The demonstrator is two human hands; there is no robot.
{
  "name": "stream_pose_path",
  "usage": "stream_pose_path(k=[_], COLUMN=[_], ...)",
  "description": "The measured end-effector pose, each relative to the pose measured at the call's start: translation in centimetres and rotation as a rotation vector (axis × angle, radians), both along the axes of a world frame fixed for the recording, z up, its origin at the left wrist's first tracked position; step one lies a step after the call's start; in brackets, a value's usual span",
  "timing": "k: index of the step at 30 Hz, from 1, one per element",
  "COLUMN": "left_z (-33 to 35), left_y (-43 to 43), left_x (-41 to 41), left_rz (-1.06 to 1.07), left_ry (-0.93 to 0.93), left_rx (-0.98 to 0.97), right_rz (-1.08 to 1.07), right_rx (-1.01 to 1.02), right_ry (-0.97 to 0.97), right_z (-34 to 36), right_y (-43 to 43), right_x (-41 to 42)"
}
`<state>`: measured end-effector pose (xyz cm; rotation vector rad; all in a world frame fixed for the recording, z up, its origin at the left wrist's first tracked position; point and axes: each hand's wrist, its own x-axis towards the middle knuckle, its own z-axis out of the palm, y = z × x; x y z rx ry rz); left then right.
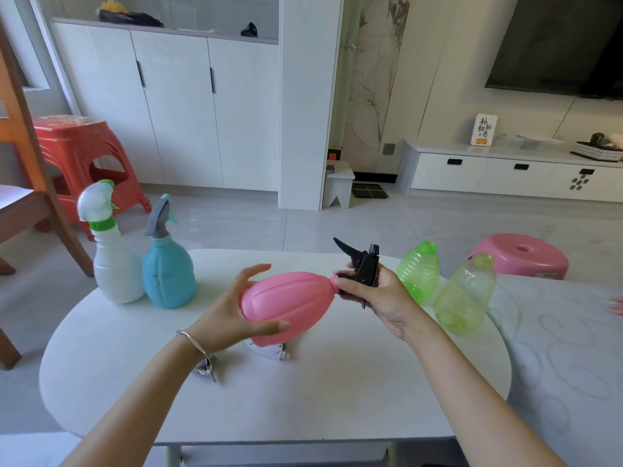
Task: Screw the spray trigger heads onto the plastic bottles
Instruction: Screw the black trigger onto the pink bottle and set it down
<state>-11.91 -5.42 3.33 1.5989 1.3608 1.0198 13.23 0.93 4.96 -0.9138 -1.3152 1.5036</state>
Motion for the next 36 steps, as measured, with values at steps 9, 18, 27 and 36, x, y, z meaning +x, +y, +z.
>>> stream_pose_path(k=[9, 18, 27, 36], left_z=[-0.1, 0.3, 0.7, 1.0], left_y=[0.2, -0.3, -0.5, -1.2], left_x=[0.0, -0.2, -0.6, -0.4], left_rz=[0.118, -0.001, -0.075, 0.018], left_ry=[-0.518, -0.378, -0.538, -0.579], left_rx=[-0.345, -0.225, -0.250, -0.216], right_rz=[0.071, -0.036, -0.042, -0.036], right_rx=[0.242, -0.036, -0.086, -0.052], right_ry=[-0.115, 0.116, 0.161, 0.291], right_z=[0.3, 0.1, 0.2, 1.0], right_y=[-0.4, -0.3, -0.6, -0.7], right_x=[-1.6, -3.0, -3.6, -4.1])
